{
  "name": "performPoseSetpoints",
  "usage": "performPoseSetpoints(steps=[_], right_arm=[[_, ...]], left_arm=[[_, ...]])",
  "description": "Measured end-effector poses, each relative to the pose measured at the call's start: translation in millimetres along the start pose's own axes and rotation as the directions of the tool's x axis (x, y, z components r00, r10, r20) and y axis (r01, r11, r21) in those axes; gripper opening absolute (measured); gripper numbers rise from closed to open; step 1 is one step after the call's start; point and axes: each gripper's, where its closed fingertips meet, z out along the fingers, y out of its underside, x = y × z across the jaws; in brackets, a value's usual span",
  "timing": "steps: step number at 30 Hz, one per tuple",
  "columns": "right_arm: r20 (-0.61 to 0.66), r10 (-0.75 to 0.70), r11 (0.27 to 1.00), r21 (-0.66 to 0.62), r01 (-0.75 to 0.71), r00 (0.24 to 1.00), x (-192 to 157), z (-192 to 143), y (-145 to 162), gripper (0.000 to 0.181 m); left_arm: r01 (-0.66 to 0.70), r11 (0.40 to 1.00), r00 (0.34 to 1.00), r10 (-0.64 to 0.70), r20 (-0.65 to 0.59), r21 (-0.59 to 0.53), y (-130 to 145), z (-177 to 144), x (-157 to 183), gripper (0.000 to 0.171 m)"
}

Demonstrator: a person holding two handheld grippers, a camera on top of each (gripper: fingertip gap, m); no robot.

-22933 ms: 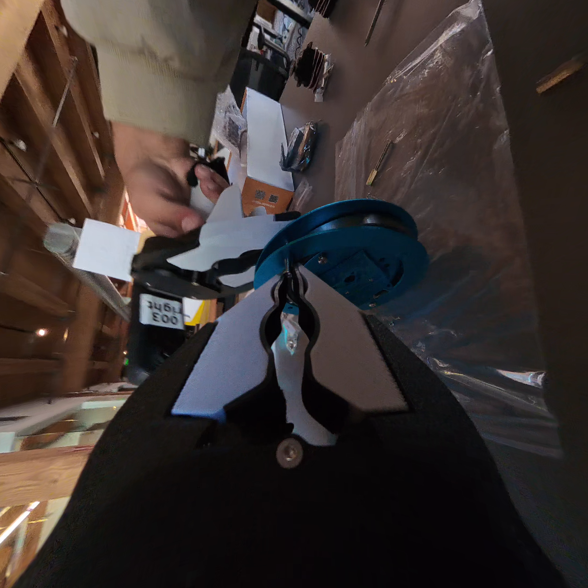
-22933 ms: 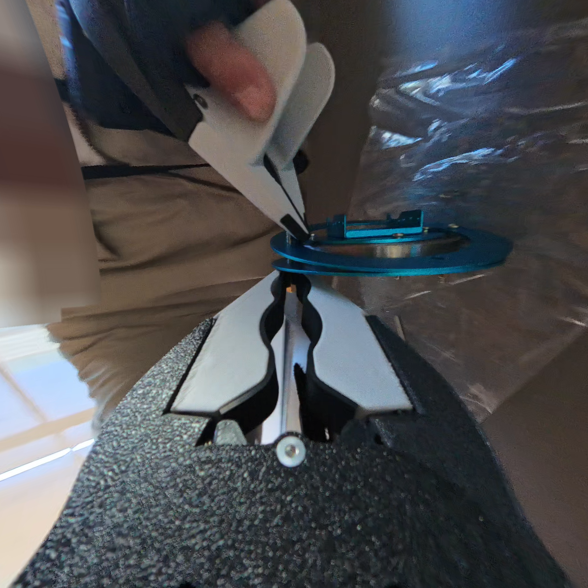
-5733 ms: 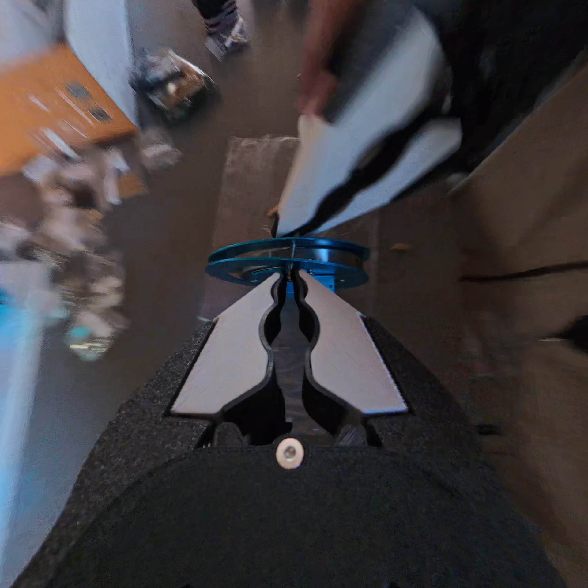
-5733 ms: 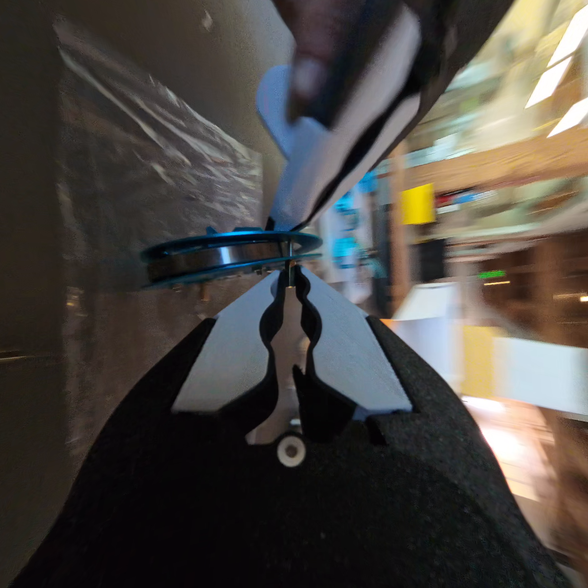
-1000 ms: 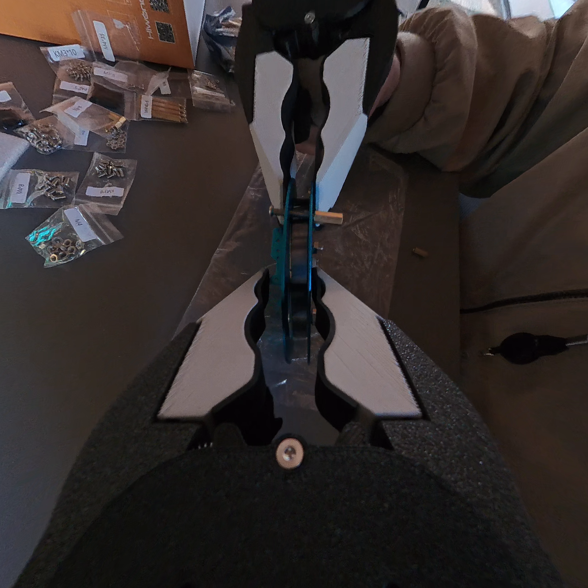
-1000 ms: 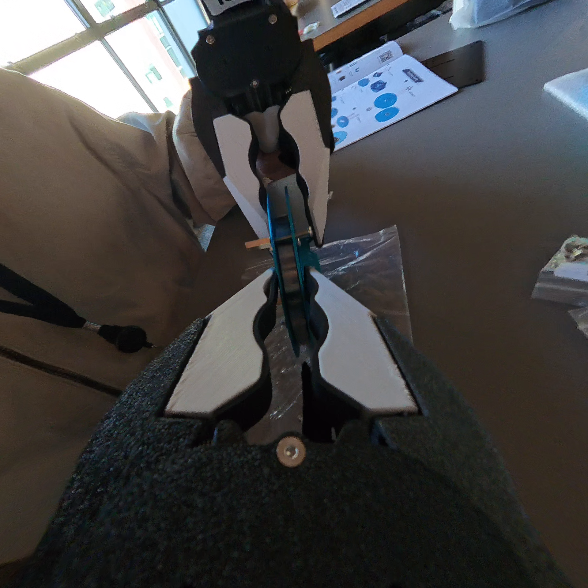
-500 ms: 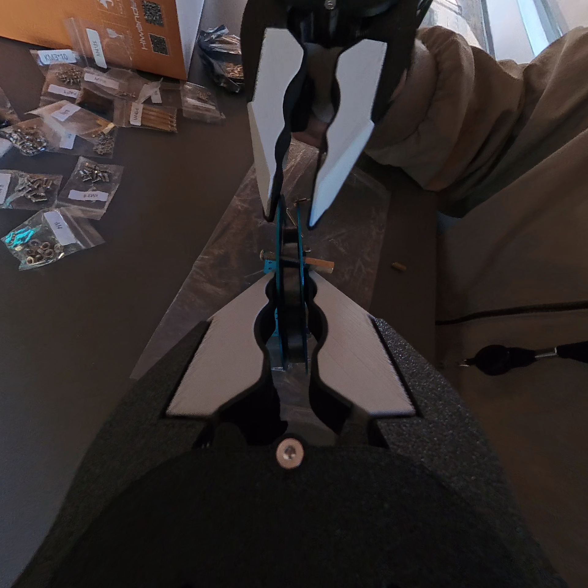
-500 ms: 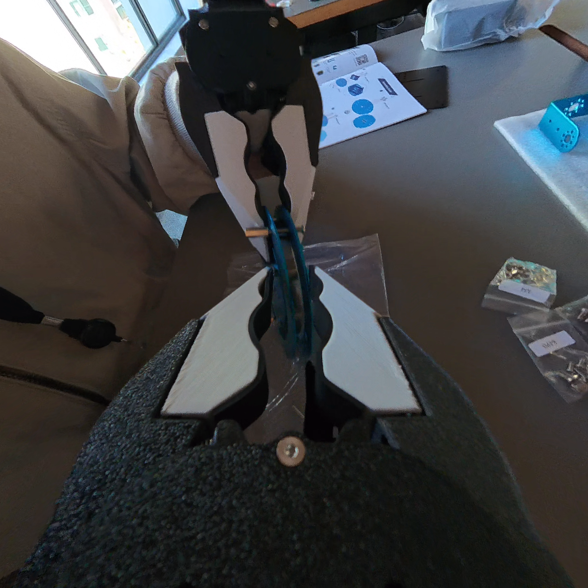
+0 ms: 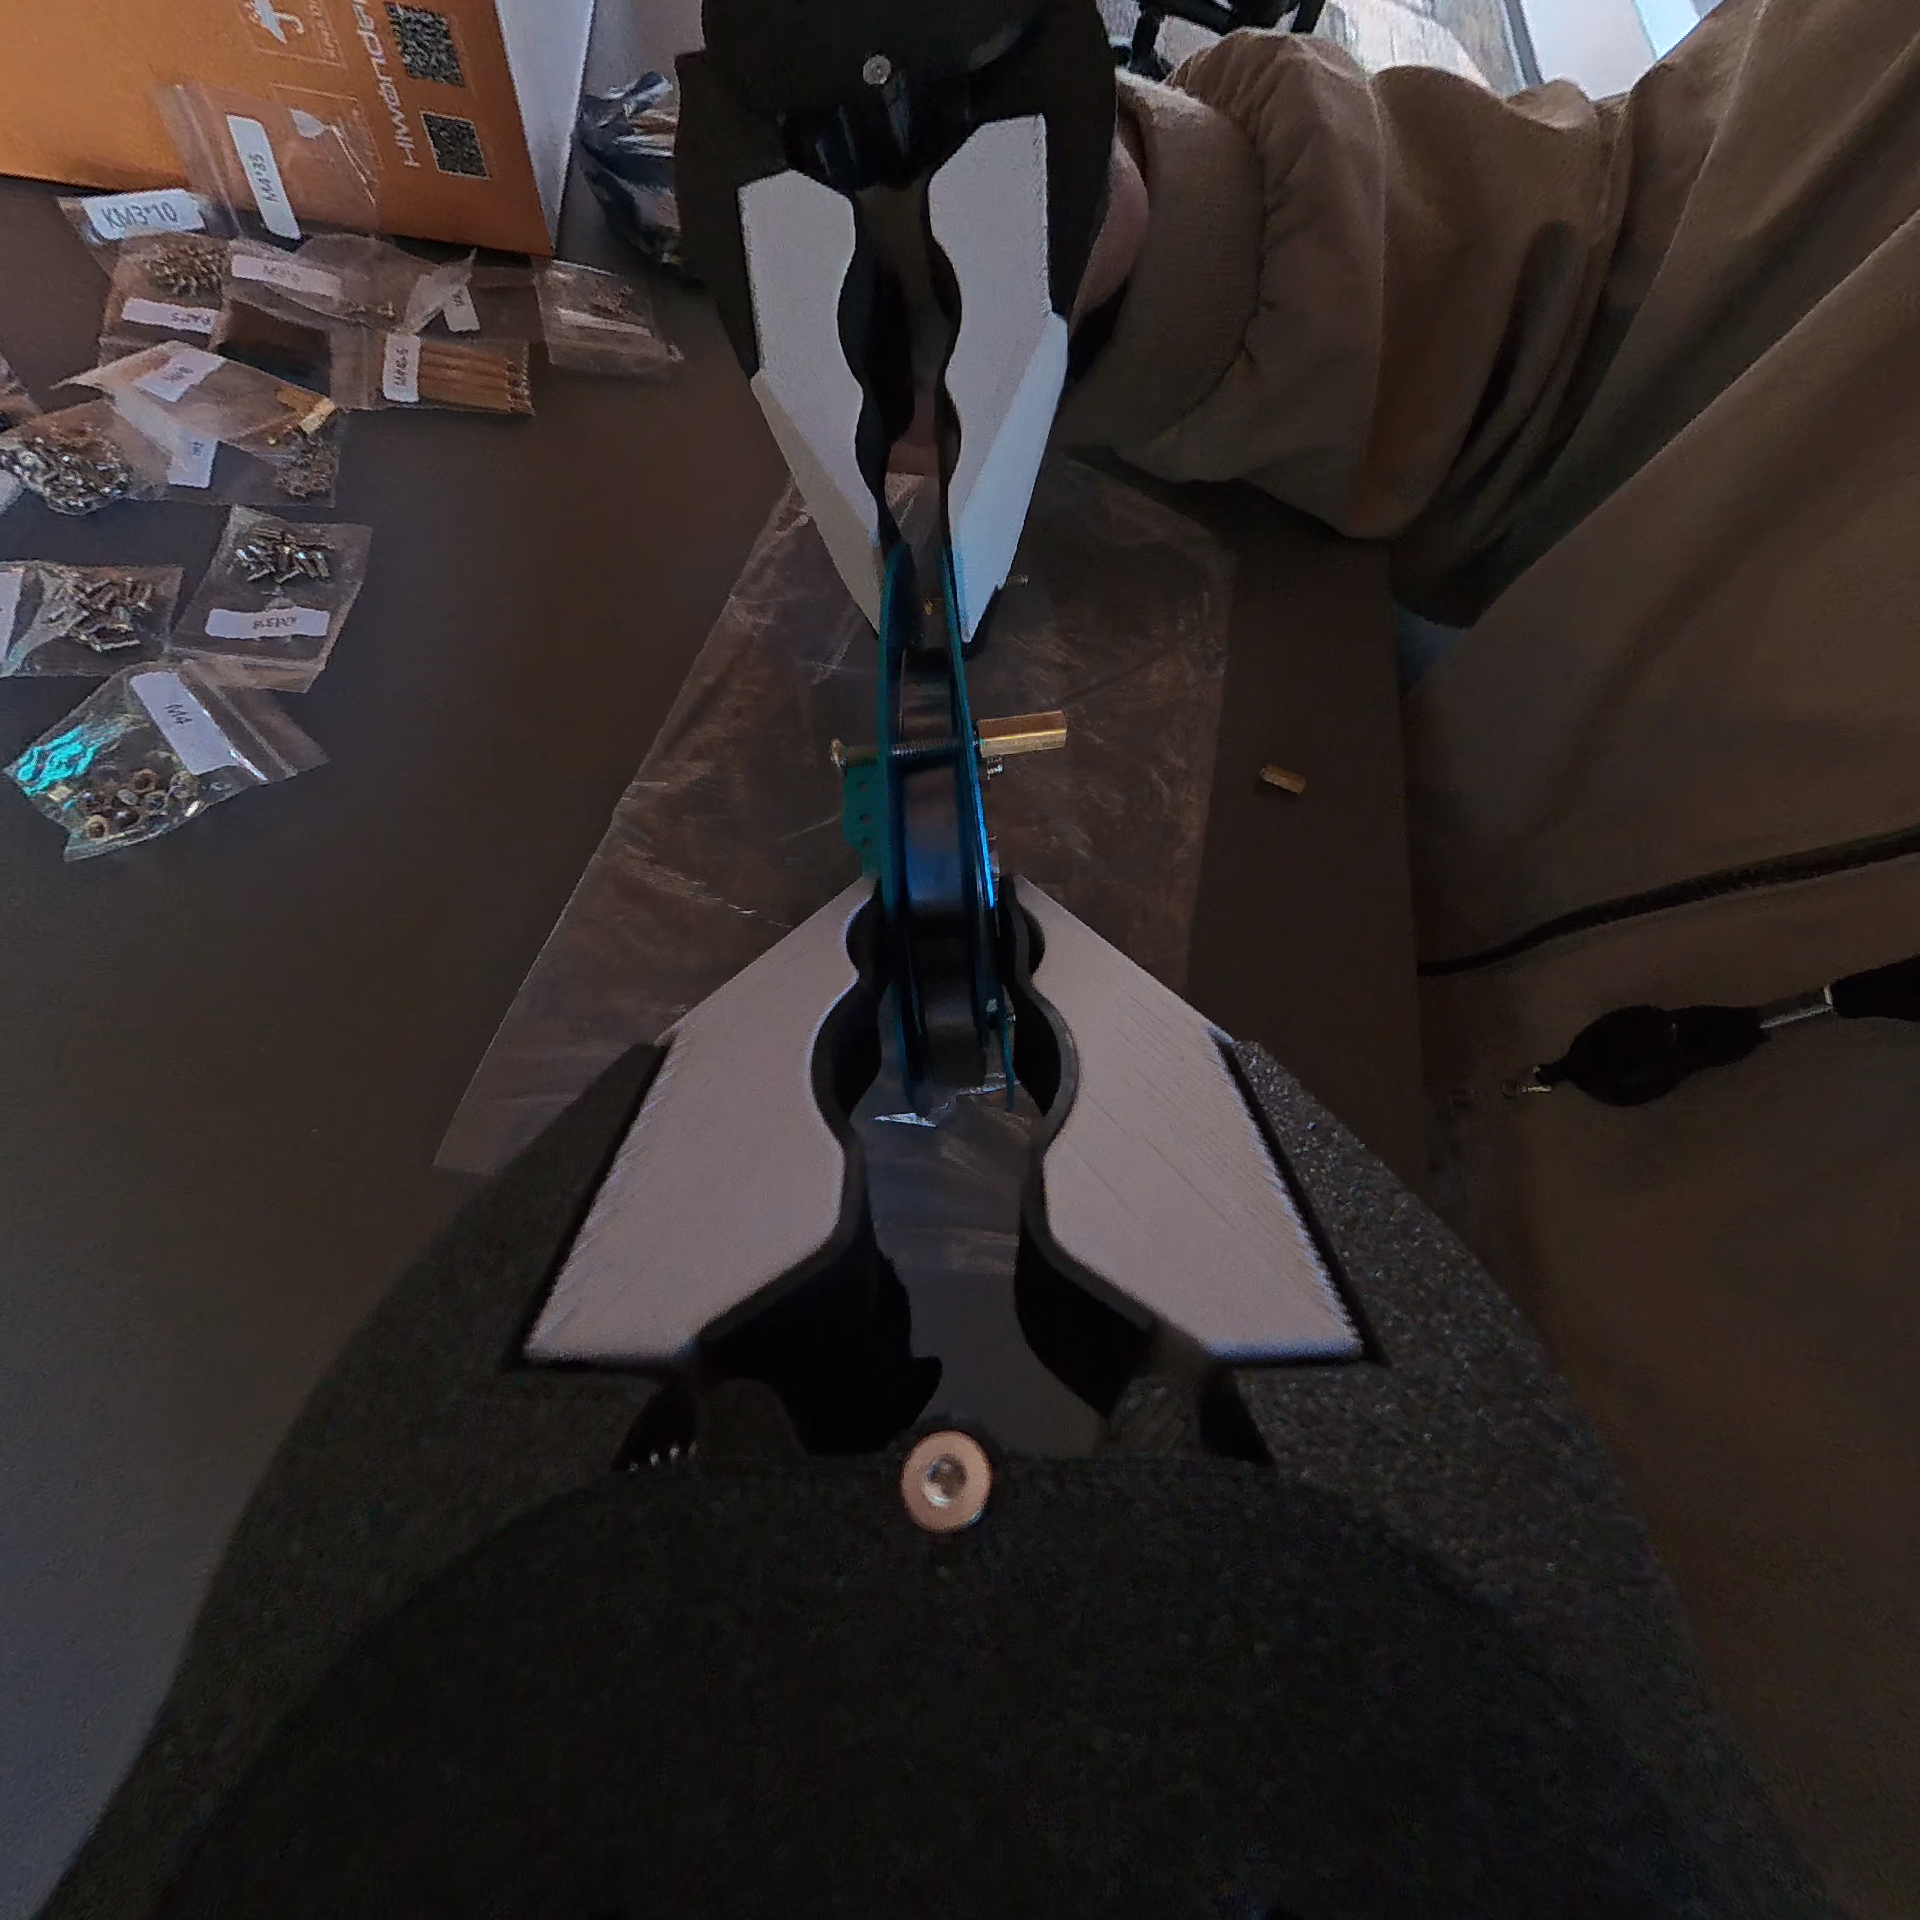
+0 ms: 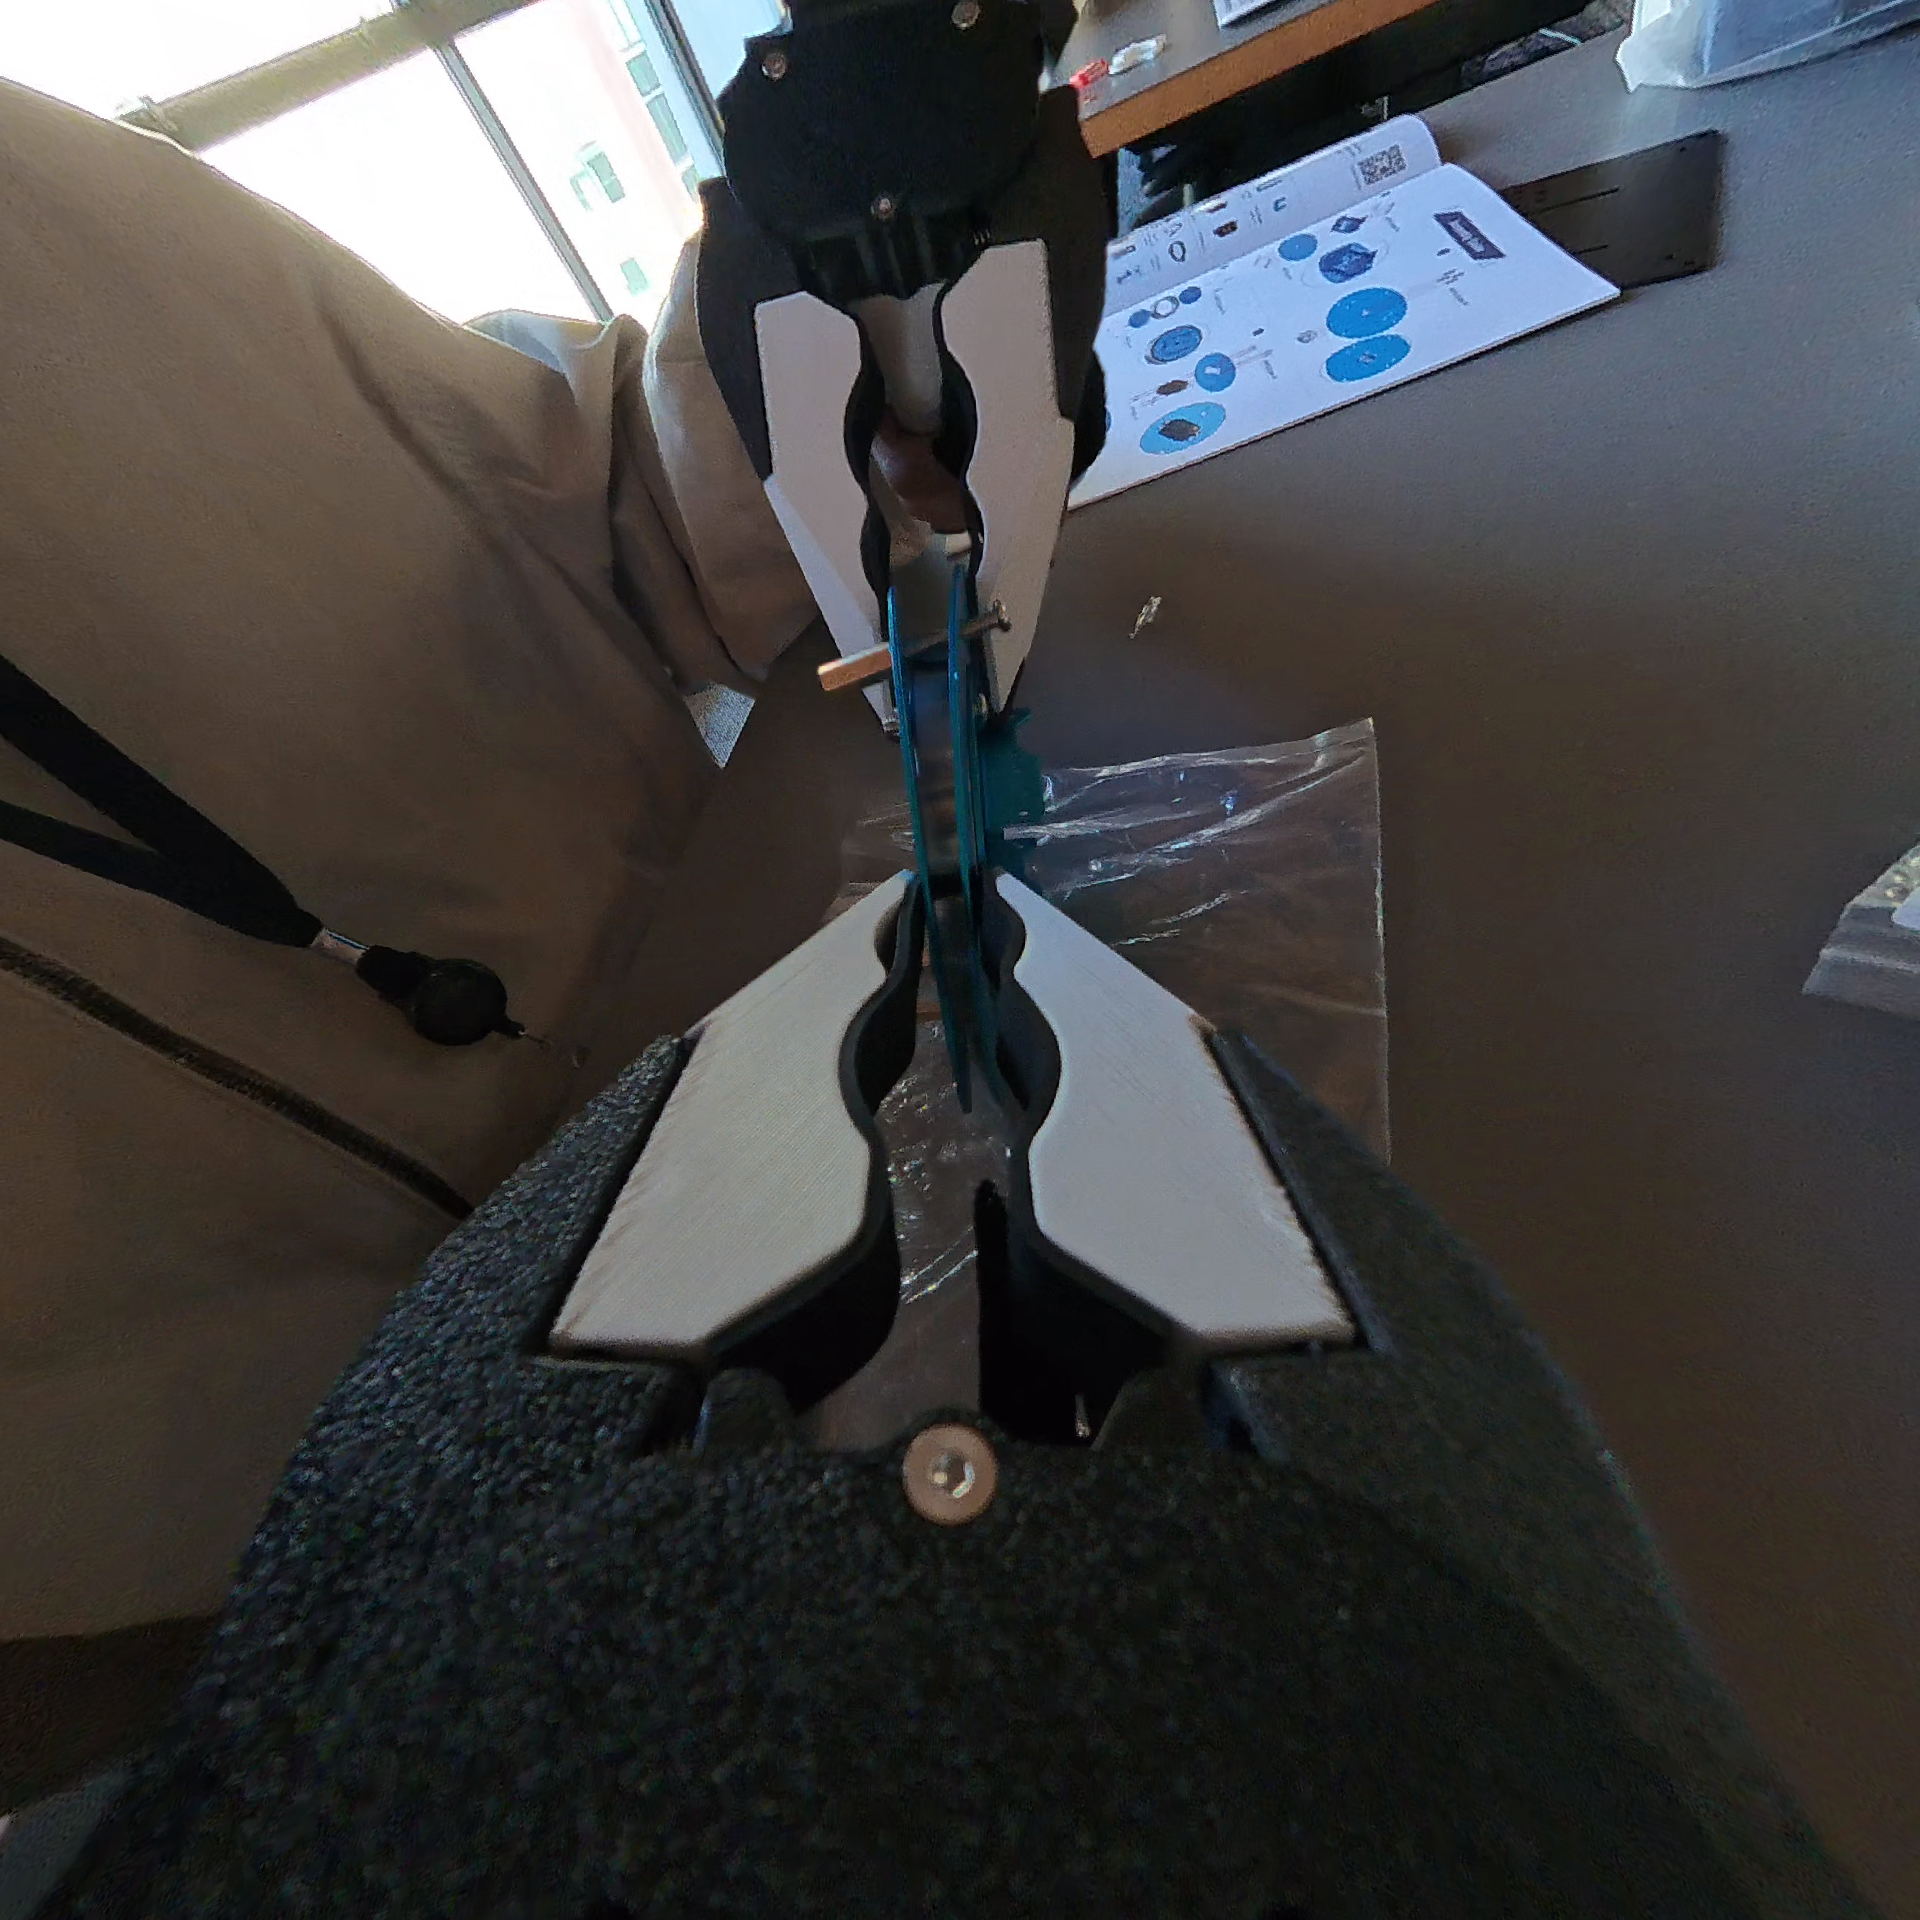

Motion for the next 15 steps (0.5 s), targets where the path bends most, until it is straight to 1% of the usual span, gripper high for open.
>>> performPoseSetpoints(steps=[7,9,11,13,15], right_arm=[[0.043,0.068,0.998,0.006,-0.068,0.997,4.0,-1.8,6.9,0.008],[0.043,0.045,0.999,0.003,-0.046,0.998,2.4,-1.2,7.3,0.005],[0.033,0.011,1.000,-0.010,-0.011,0.999,0.8,-1.1,8.4,0.004],[0.010,0.000,1.000,-0.009,0.000,1.000,3.2,-1.1,8.0,0.004],[0.017,0.003,1.000,-0.013,-0.003,1.000,1.6,-0.6,8.5,0.005]], left_arm=[[0.039,0.996,0.999,-0.039,0.004,0.082,2.1,-0.8,-2.7,0.019],[0.043,0.994,0.999,-0.042,-0.009,0.096,4.0,-2.0,0.0,0.023],[0.046,0.993,0.999,-0.046,-0.007,0.107,5.6,-2.8,1.4,0.022],[0.038,0.994,0.999,-0.040,0.012,0.105,5.7,-2.5,1.2,0.022],[0.028,0.995,0.999,-0.030,0.026,0.098,4.7,-2.2,2.3,0.022]])
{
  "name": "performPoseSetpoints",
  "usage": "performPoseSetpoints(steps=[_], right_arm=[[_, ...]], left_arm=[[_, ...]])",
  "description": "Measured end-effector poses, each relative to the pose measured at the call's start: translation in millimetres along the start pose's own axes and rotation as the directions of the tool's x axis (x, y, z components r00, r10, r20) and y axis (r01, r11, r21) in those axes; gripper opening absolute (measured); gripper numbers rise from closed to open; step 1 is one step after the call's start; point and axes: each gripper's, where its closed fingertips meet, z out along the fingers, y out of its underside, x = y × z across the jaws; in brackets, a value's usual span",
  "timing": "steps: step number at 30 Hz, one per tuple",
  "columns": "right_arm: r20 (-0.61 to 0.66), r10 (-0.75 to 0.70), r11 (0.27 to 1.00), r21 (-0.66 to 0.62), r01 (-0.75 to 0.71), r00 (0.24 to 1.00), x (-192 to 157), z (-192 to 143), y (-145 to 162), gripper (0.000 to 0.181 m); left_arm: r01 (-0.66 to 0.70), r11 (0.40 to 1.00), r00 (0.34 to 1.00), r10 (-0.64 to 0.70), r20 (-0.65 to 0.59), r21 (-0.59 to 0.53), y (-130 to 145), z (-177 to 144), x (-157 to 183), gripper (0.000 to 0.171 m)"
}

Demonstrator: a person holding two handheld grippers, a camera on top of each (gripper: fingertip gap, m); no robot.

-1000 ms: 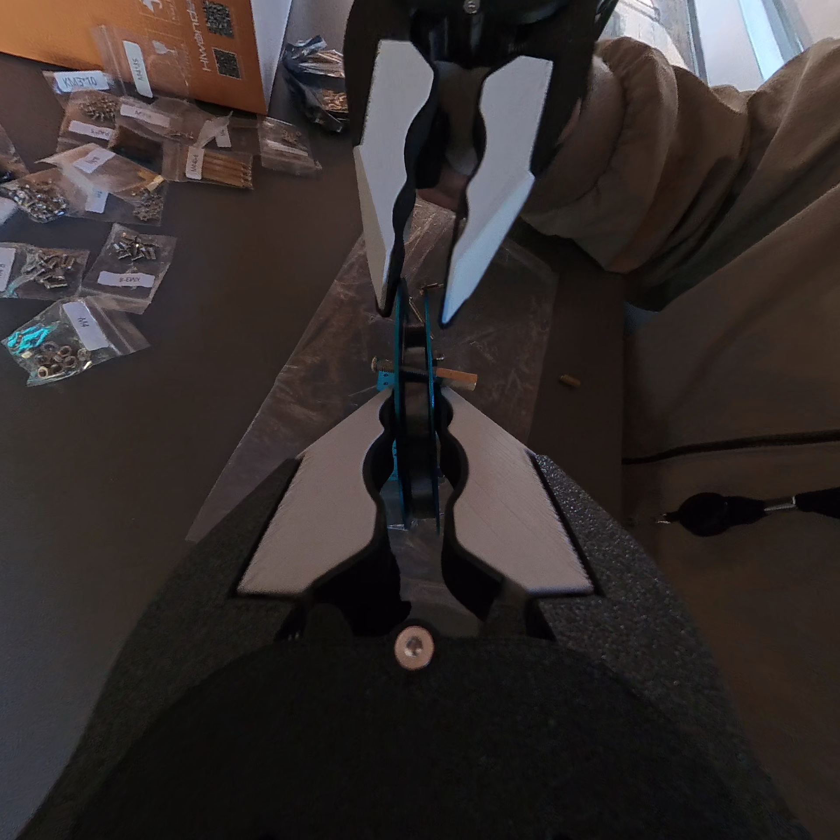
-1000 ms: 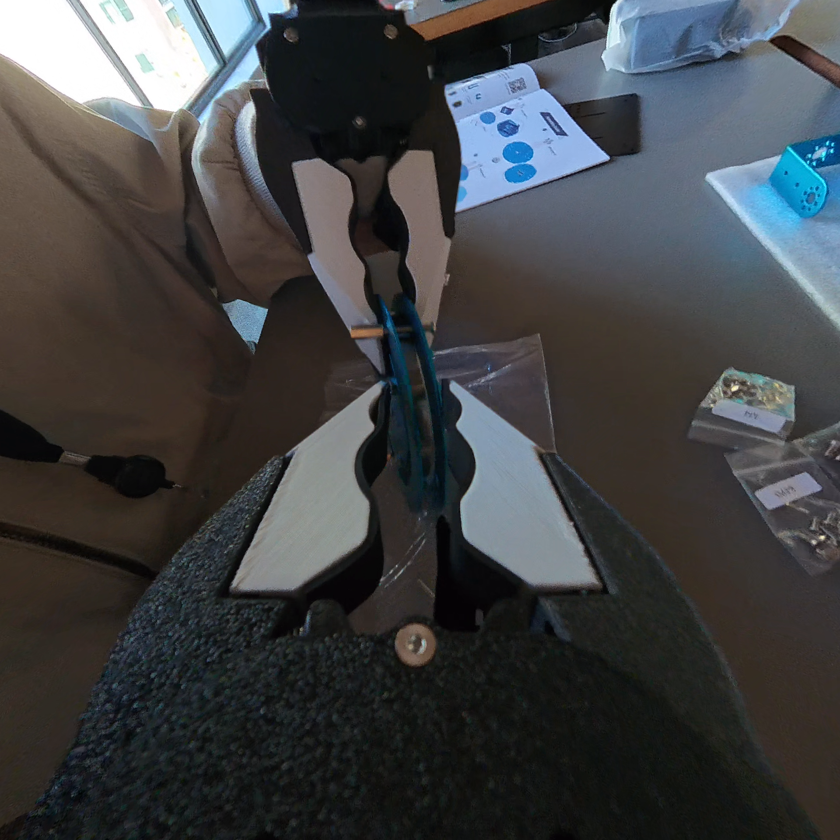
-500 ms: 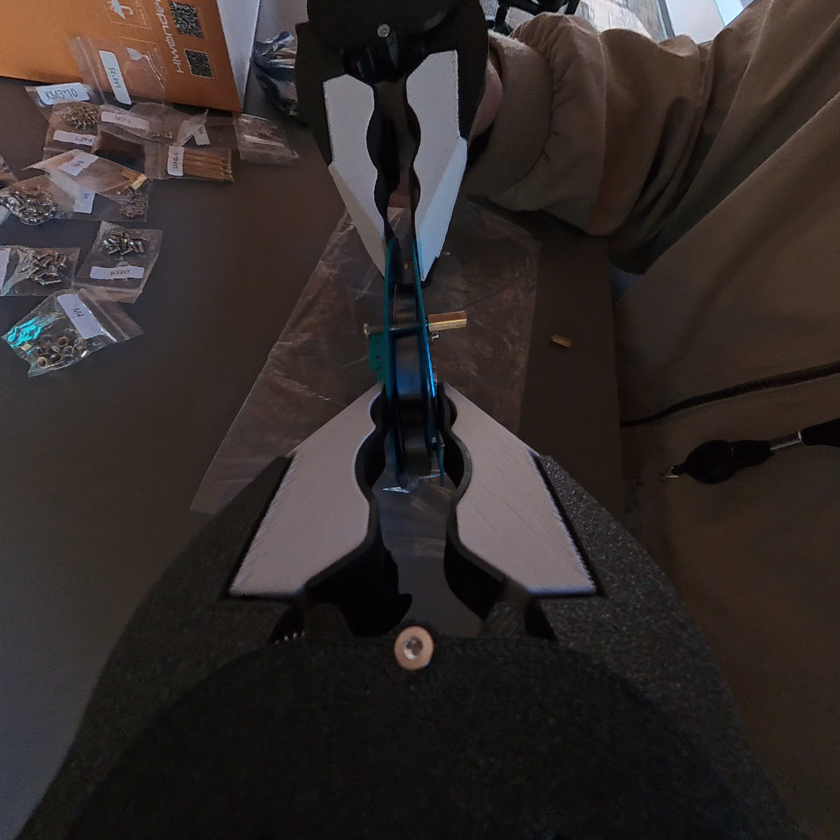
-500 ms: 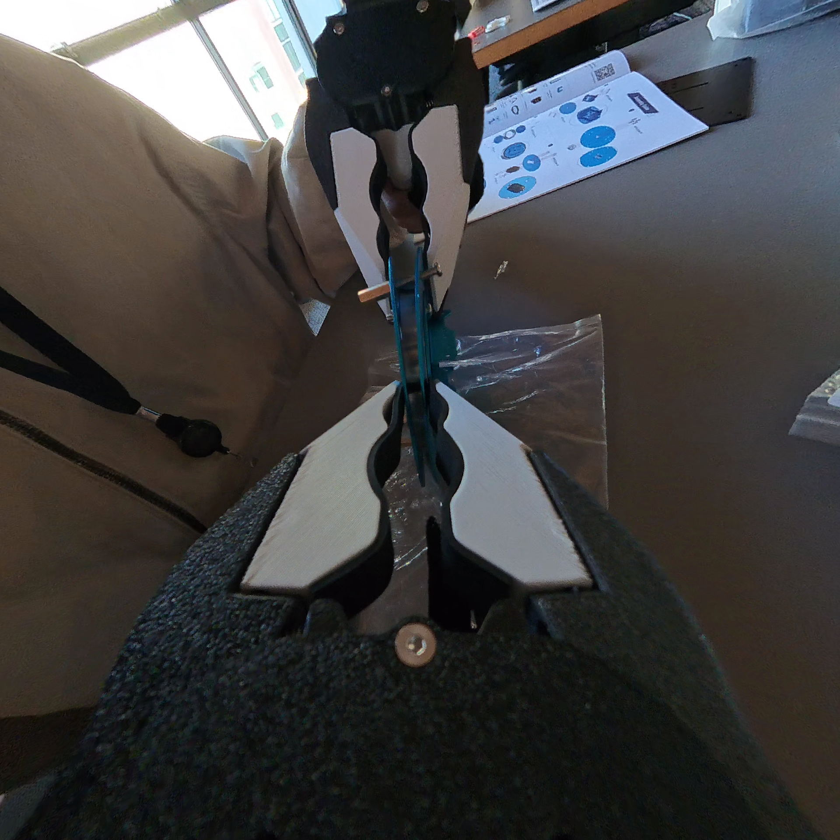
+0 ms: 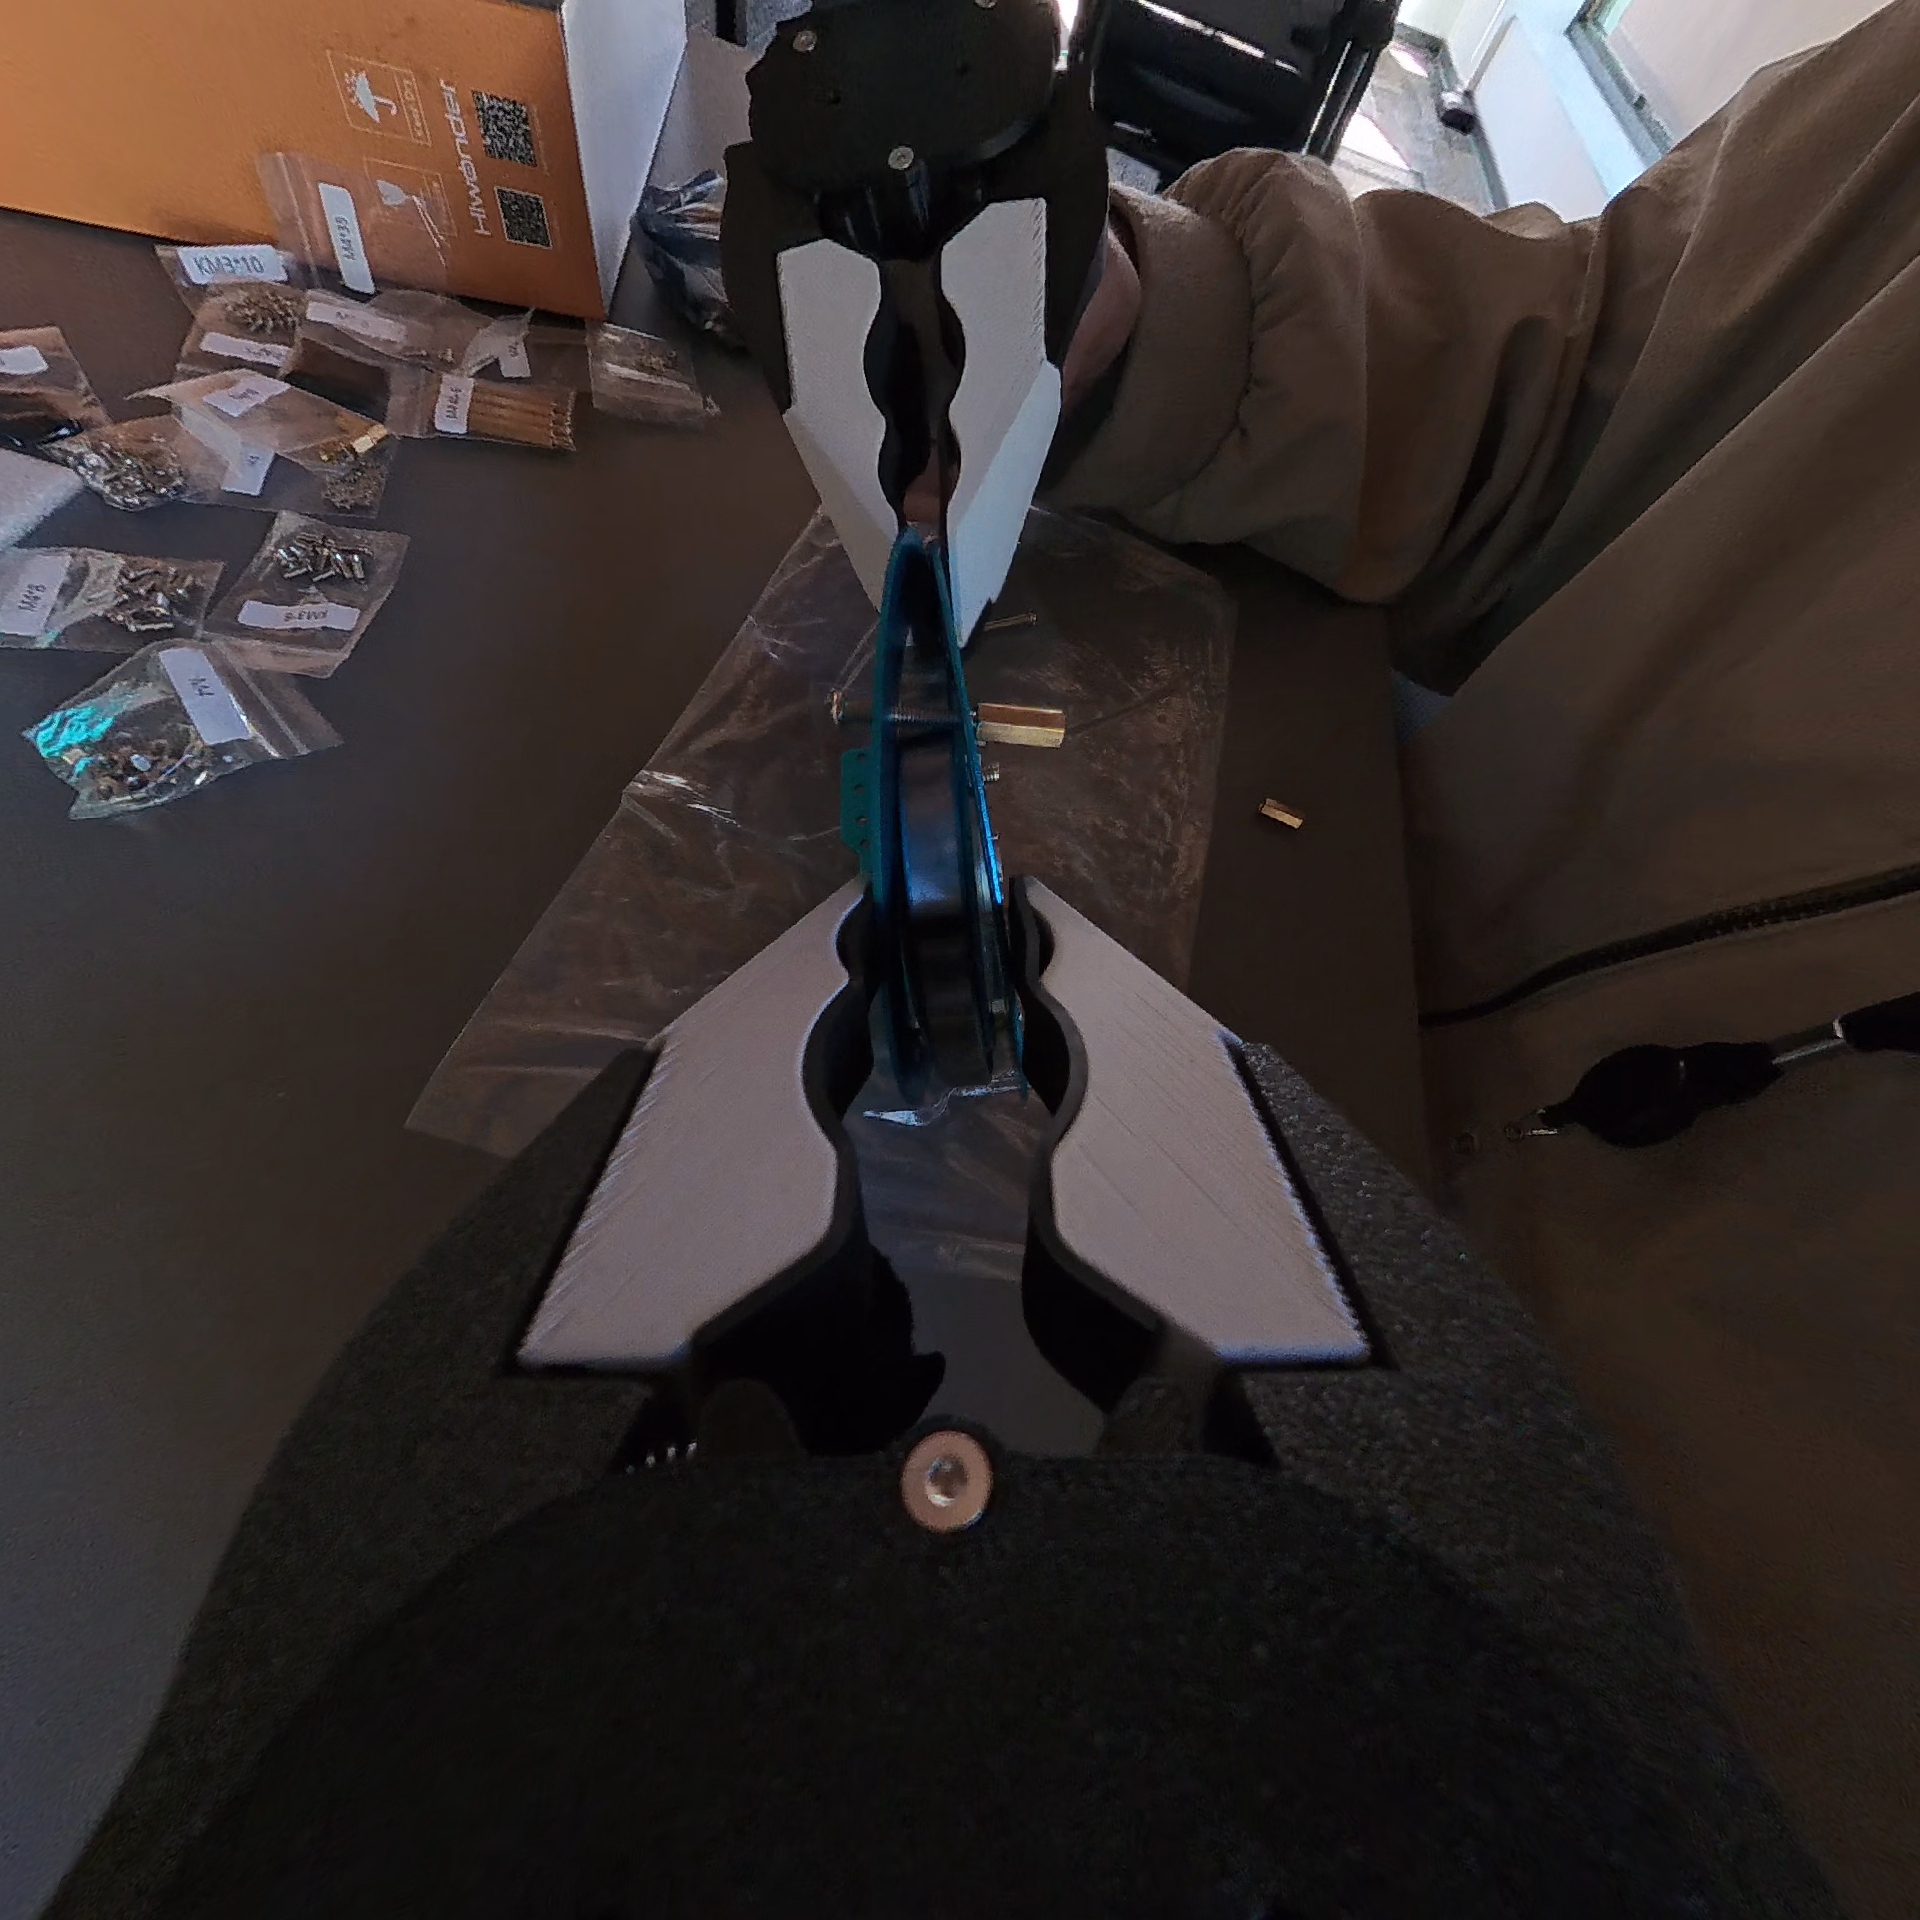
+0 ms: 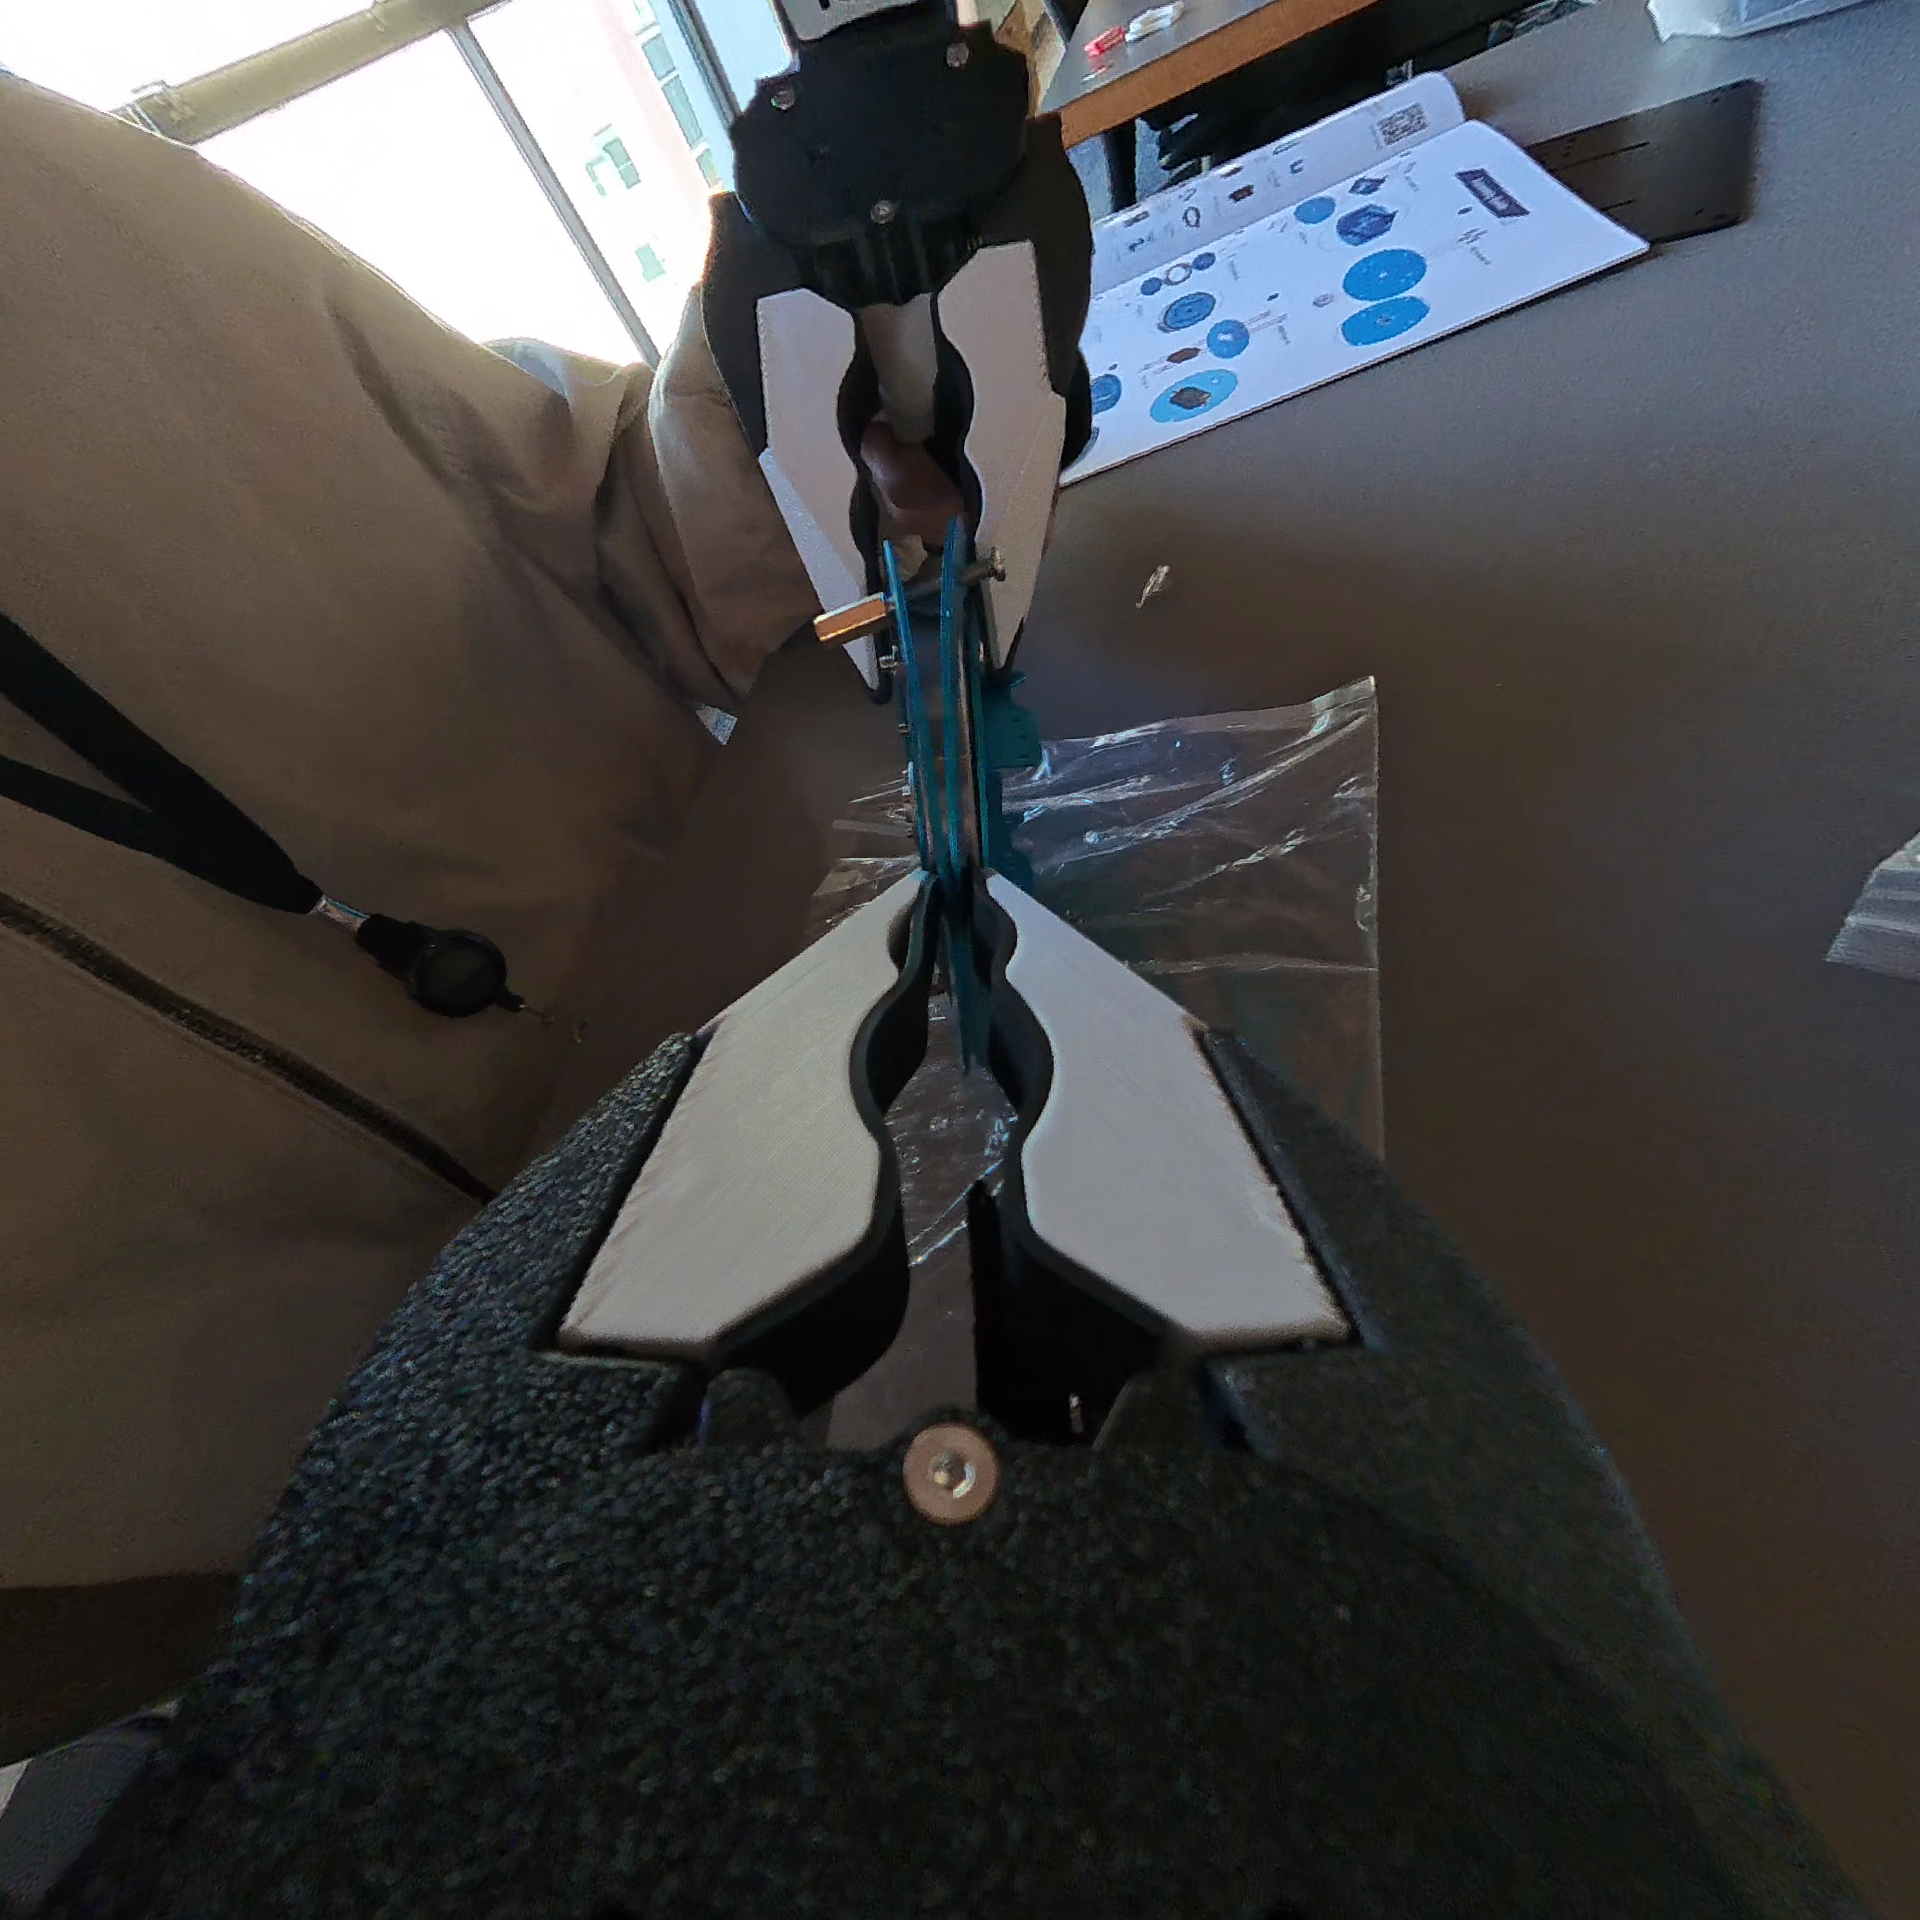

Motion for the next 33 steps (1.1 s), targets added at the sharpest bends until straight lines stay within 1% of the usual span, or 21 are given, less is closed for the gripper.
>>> performPoseSetpoints(steps=[2,4,6,7,8,9,10,11,12,13,14,16,17,18,20,24,25,26,27,30,33], right_arm=[[0.020,-0.018,1.000,-0.009,0.019,1.000,-5,0,2,0.005],[0.028,-0.041,0.999,-0.008,0.041,0.999,-9,1,2,0.007],[0.058,-0.043,0.999,0.010,0.043,0.997,-14,2,-1,0.027],[0.056,-0.043,0.999,0.020,0.042,0.998,-14,3,-3,0.035],[0.024,-0.050,0.998,0.031,0.050,0.998,-9,7,-6,0.042],[-0.007,-0.070,0.997,0.044,0.070,0.998,-5,11,-9,0.041],[-0.012,-0.092,0.994,0.056,0.092,0.996,-6,16,-12,0.041],[-0.008,-0.102,0.993,0.051,0.102,0.995,-7,21,-13,0.040],[-0.014,-0.094,0.995,0.020,0.095,0.995,-7,26,-10,0.038],[-0.043,-0.075,0.997,-0.014,0.075,0.996,-3,27,-7,0.026],[-0.042,-0.081,0.996,-0.038,0.079,0.996,-4,26,-6,0.025],[-0.055,-0.101,0.994,-0.048,0.098,0.993,-3,21,-5,0.015],[-0.058,-0.101,0.994,-0.039,0.099,0.993,-2,19,-4,0.015],[-0.052,-0.088,0.996,-0.029,0.086,0.995,-2,17,-4,0.014],[-0.046,-0.074,0.997,-0.019,0.073,0.996,1,12,-2,0.014],[0.016,0.004,1.000,0.014,-0.005,1.000,0,5,-2,0.016],[0.012,-0.009,1.000,0.026,0.008,1.000,-1,5,-4,0.016],[0.005,-0.031,0.999,0.036,0.030,1.000,-2,5,-7,0.017],[-0.003,-0.051,0.998,0.034,0.052,0.999,-3,6,-8,0.016],[-0.027,-0.073,0.997,-0.001,0.073,0.997,0,11,-3,0.016],[0.000,-0.050,0.999,0.014,0.050,0.999,-1,8,-3,0.016]], left_arm=[[-0.014,1.000,1.000,0.014,0.021,0.012,-1,1,3,0.022],[-0.025,1.000,0.997,0.024,0.070,0.018,0,1,2,0.022],[-0.043,0.999,0.991,0.041,0.127,0.012,3,0,0,0.022],[-0.043,0.999,0.987,0.041,0.156,0.007,4,0,-2,0.023],[-0.047,0.999,0.984,0.045,0.172,0.008,4,1,-2,0.024],[-0.057,0.998,0.983,0.054,0.174,0.012,3,2,0,0.024],[-0.066,0.998,0.983,0.063,0.171,0.014,1,4,2,0.023],[-0.074,0.997,0.983,0.072,0.168,0.010,-1,6,3,0.023],[-0.082,0.997,0.984,0.081,0.161,-0.001,-2,7,5,0.022],[-0.090,0.996,0.984,0.091,0.153,-0.015,-2,9,7,0.022],[-0.098,0.995,0.983,0.101,0.150,-0.026,-2,9,8,0.023],[-0.096,0.995,0.985,0.099,0.143,-0.025,2,9,7,0.029],[-0.095,0.995,0.986,0.096,0.133,-0.014,4,8,5,0.029],[-0.075,0.997,0.990,0.078,0.114,-0.031,10,8,4,0.027],[-0.035,0.995,0.996,0.043,0.081,-0.094,25,12,3,0.028],[-0.034,0.999,0.999,0.035,0.023,-0.036,13,13,9,0.025],[-0.033,0.999,0.999,0.033,0.011,-0.007,5,7,10,0.019],[-0.035,0.999,0.999,0.035,0.026,0.016,-2,0,6,0.012],[-0.044,0.999,0.998,0.043,0.038,0.018,-6,-6,2,0.012],[-0.107,0.994,0.994,0.108,0.037,-0.013,-1,-7,0,0.013],[-0.104,0.995,0.995,0.104,0.000,-0.003,3,-4,5,0.013]])
